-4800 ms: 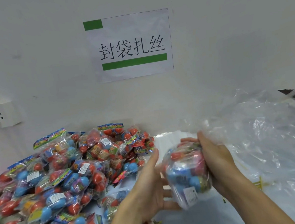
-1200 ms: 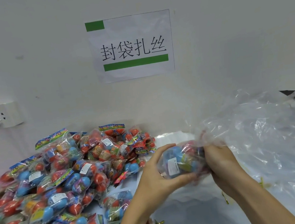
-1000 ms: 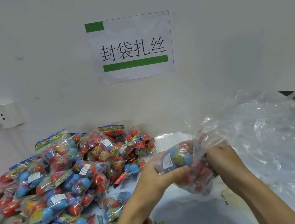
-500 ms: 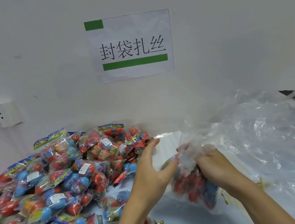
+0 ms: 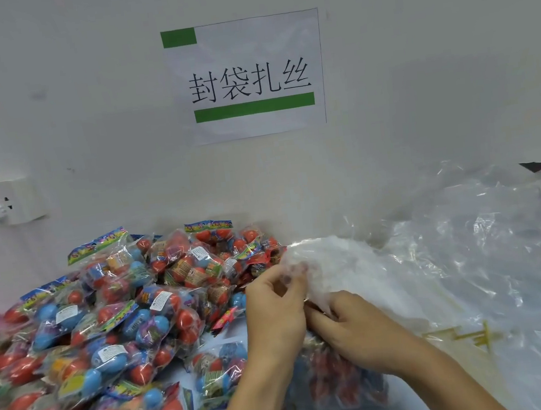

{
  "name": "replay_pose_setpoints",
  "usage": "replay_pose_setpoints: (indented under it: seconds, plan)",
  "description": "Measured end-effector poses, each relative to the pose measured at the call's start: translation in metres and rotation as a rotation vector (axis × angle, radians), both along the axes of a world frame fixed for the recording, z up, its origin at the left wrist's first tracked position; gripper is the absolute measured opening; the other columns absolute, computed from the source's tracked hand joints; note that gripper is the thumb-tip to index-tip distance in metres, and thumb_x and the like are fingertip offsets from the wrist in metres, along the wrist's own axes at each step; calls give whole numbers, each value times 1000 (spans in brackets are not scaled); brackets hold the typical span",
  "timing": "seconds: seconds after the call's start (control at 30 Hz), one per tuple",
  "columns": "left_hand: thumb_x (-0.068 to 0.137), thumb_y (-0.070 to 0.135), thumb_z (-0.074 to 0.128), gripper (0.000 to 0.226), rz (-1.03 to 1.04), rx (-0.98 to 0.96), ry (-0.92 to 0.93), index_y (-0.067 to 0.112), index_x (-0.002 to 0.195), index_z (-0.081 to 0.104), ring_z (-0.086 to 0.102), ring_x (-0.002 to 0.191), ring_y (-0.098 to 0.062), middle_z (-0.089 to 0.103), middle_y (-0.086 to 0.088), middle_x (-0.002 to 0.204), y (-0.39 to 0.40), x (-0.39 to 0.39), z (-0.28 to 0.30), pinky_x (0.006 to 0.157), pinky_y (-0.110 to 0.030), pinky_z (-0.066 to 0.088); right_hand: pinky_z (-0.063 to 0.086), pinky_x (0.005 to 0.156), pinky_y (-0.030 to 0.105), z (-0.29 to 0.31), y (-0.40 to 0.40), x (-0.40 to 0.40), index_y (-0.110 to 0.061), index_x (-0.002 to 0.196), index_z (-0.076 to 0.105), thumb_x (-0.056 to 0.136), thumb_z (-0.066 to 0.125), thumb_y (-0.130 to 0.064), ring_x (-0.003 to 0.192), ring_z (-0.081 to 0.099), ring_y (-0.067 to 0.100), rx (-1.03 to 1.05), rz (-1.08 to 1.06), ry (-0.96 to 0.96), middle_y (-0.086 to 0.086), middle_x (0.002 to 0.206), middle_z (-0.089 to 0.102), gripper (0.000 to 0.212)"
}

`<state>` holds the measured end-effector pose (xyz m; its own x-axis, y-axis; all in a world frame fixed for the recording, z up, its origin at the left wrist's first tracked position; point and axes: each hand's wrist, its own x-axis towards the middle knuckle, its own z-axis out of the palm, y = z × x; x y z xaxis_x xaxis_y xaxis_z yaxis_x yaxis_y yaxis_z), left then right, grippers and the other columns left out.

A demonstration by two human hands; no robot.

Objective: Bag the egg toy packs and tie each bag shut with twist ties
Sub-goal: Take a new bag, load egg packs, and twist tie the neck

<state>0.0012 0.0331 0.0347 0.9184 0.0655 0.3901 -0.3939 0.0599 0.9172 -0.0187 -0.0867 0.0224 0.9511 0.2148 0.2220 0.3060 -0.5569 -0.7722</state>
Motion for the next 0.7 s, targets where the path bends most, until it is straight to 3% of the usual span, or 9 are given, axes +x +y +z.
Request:
replay_pose_setpoints:
  seconds: [0.07,0.2,0.33,0.47,0.63,0.7]
  plan:
    - [95,17,65,26,7,-63,62,11,72,75,68,65,-17,74,-10,71,0,0,-1,52,-24,50,30,52,23,-2,0,0,-26,59,53,97,58,-31,49,36,5,71,-17,-3,-13,49,45,39]
    - [95,21,64,27,49,-117,133,17,71,73,71,72,-29,73,-10,71,1,3,-3,53,-31,44,51,67,21,-6,0,1,-21,80,72,85,77,-28,73,68,5,221,-157,-139,-8,76,73,10]
    - [96,23,64,24,65,-123,154,20,74,74,70,70,-26,72,-6,70,3,4,-5,47,-29,46,54,69,20,-7,2,0,-20,76,67,81,82,-26,74,69,5,280,-209,-208,-7,74,71,16]
    - [94,19,66,23,35,-135,145,14,74,75,71,77,-31,74,-10,75,3,6,-4,68,-42,59,58,70,26,-7,4,-1,-11,69,68,91,72,-29,76,75,14,357,-178,-187,5,73,73,28]
    - [93,14,66,24,-62,-72,109,-3,76,63,65,69,-24,66,-11,71,4,7,-6,67,-36,58,57,73,25,-5,2,0,-8,72,73,98,64,-21,81,74,12,394,-212,-149,2,76,77,31]
    - [91,17,69,18,-66,-14,72,4,80,63,67,75,-20,69,-3,74,5,8,-7,75,-35,59,57,72,23,-4,0,0,-7,73,75,96,65,-18,79,74,14,461,-233,-113,5,76,77,28]
